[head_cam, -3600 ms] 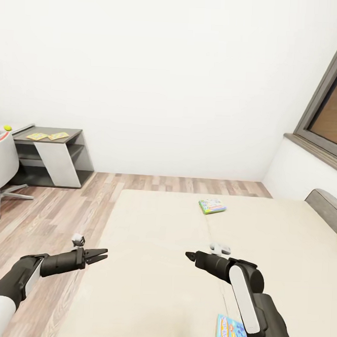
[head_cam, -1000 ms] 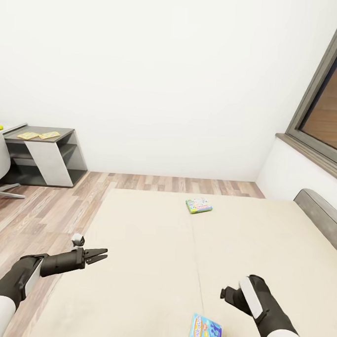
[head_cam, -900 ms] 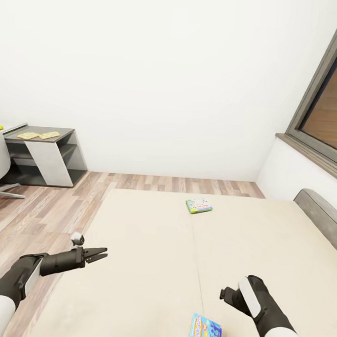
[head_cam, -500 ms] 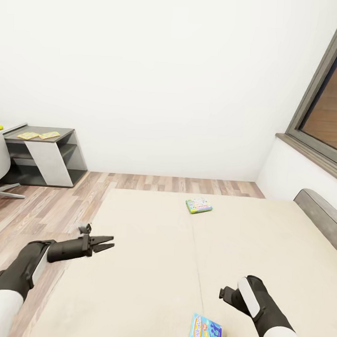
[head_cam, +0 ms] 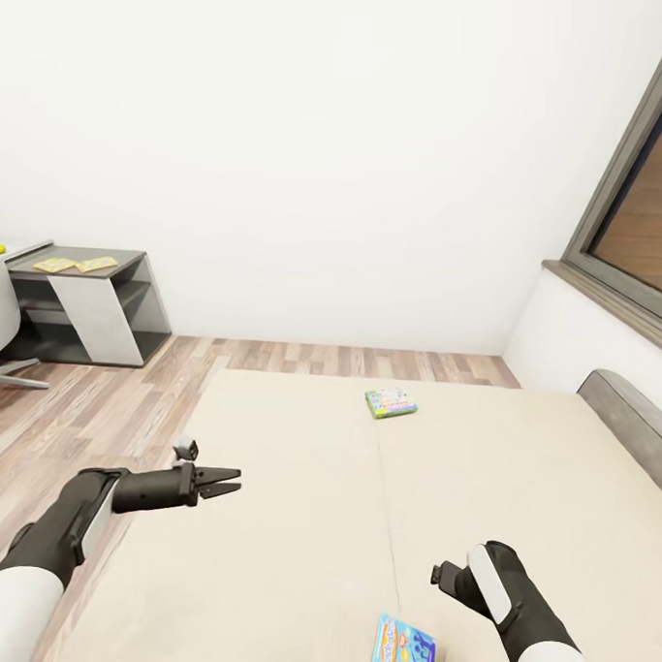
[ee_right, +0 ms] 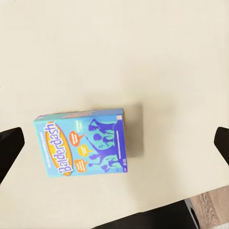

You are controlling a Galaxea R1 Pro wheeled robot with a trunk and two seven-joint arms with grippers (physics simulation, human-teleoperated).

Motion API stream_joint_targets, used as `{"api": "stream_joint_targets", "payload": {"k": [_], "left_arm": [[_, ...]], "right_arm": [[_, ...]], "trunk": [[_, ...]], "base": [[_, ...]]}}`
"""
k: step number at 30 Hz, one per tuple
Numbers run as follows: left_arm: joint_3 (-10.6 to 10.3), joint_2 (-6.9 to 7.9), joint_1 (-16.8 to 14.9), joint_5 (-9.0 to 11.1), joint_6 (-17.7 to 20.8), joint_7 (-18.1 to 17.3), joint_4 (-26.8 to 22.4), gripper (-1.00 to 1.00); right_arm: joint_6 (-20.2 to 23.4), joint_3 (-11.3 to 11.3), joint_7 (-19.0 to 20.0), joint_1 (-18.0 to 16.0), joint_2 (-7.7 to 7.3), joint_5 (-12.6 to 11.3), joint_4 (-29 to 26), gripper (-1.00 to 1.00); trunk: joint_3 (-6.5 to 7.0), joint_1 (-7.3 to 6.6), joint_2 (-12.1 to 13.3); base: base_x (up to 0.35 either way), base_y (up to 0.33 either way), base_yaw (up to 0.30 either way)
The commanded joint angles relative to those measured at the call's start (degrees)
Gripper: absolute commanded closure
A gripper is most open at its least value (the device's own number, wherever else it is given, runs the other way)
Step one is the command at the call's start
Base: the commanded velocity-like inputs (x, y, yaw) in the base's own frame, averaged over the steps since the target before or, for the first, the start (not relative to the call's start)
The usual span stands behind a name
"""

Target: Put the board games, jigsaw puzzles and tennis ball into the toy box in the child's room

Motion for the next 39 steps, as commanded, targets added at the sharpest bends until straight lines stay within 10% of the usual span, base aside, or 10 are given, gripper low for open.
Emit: {"api": "stream_joint_targets", "payload": {"k": [1, 39], "left_arm": [[-0.02, -0.03, -0.01, 0.01, 0.62, -0.21, -0.01, -1.0], [-0.66, -0.18, 0.16, -0.11, 0.25, -0.14, -0.02, -1.0]], "right_arm": [[0.18, -0.03, -0.49, -0.03, 0.02, -0.61, -0.07, -1.0], [1.9, 0.02, -0.27, -0.05, 0.37, -0.71, -0.17, -1.0]], "trunk": [[-0.16, 0.01, -0.07], [-3.65, 0.01, -0.07]], "base": [[0.0, 0.0, 0.0], [0.0, 0.0, 0.0]]}}
